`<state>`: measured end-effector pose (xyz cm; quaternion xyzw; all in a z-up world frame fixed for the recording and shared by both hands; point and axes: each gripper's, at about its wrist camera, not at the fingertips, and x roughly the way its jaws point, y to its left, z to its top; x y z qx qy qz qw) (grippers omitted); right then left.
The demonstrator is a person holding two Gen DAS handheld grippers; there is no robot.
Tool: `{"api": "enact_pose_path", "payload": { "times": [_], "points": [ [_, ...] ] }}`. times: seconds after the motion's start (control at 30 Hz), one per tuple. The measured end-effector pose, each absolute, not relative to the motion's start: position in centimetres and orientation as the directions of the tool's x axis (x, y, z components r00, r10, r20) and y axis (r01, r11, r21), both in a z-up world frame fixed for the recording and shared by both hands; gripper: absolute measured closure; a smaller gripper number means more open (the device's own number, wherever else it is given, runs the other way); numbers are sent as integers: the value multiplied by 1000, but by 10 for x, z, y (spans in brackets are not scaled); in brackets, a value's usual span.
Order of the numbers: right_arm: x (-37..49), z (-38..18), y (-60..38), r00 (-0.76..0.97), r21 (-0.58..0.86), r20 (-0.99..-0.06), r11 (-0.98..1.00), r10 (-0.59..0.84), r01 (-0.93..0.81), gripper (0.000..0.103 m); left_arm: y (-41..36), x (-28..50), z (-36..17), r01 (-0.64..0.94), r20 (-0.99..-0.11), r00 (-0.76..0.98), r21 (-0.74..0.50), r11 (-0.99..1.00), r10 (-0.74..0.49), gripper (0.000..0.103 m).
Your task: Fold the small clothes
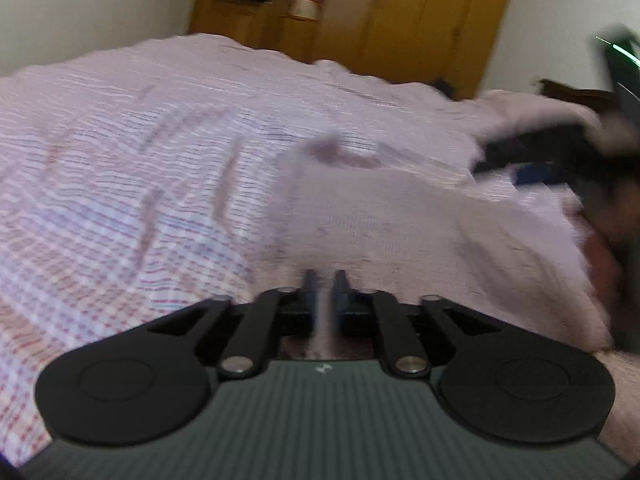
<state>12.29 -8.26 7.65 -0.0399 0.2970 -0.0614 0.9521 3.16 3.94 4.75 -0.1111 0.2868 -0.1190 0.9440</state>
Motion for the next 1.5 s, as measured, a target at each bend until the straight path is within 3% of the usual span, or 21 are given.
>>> {"api": "enact_pose_path", "payload": {
  "times": [0.03, 0.13, 0.17, 0.23, 0.33, 0.4, 0.47, 0.6, 0.67, 0.73, 0.87, 0.97, 1.03, 1.13, 1.33, 1.43, 1.5],
  "points": [
    [97, 75, -91, 821, -151, -545, 983, -171, 105, 28, 42, 32, 47, 177, -507, 803, -301, 937, -314, 79],
    [16, 61, -135, 861, -258, -403, 941, -311, 219, 27, 41, 29, 47, 189, -502, 803, -296, 936, -321, 79],
    [1, 51, -155, 865, -274, -394, 938, -313, 214, 29, 41, 28, 47, 192, -501, 804, -293, 937, -321, 79],
    [-17, 30, -197, 800, -270, -460, 919, -384, 286, 29, 43, 25, 47, 193, -498, 803, -300, 934, -326, 79],
    [-43, 32, -258, 832, 7, -480, 947, -279, 321, 29, 48, 22, 45, 178, -495, 807, -317, 931, -323, 79],
    [-43, 52, -284, 891, 172, -424, 951, -163, 255, 29, 49, 17, 48, 143, -493, 818, -324, 935, -296, 79],
    [-29, 57, -313, 888, 248, -456, 950, -60, 191, 30, 50, 18, 50, 112, -500, 820, -339, 934, -280, 79],
    [2, 39, -346, 799, 163, -590, 952, -117, 260, 41, 40, 22, 55, 70, -523, 816, -334, 940, -247, 79],
    [9, 26, -341, 773, 180, -626, 945, -105, 274, 59, 32, 26, 56, 65, -530, 814, -319, 945, -235, 79],
    [6, 28, -331, 788, 127, -599, 955, -141, 267, 77, 19, 32, 56, 95, -535, 807, -301, 949, -251, 79],
    [-17, 49, -301, 821, -84, -500, 959, -277, 272, 76, -2, 38, 58, 131, -530, 803, -287, 949, -272, 79],
    [-27, 55, -291, 852, -134, -451, 964, -265, 230, 75, -16, 34, 59, 188, -520, 805, -234, 954, -286, 79],
    [-8, 57, -299, 846, -97, -488, 976, -217, 195, 75, -21, 30, 59, 201, -518, 812, -183, 962, -268, 79],
    [3, 44, -315, 811, -10, -559, 980, -172, 201, 73, -18, 30, 61, 190, -528, 806, -199, 961, -268, 79],
    [11, 37, -327, 799, 74, -562, 950, -213, 305, 68, -10, 27, 68, 155, -556, 779, -277, 948, -290, 79],
    [16, 31, -341, 811, 234, -576, 929, -106, 288, 91, -8, 23, 68, 161, -556, 776, -282, 946, -298, 79],
    [19, 31, -351, 820, 335, -568, 890, -71, 309, 94, -9, 23, 67, 154, -567, 773, -267, 951, -284, 79]
  ]
}}
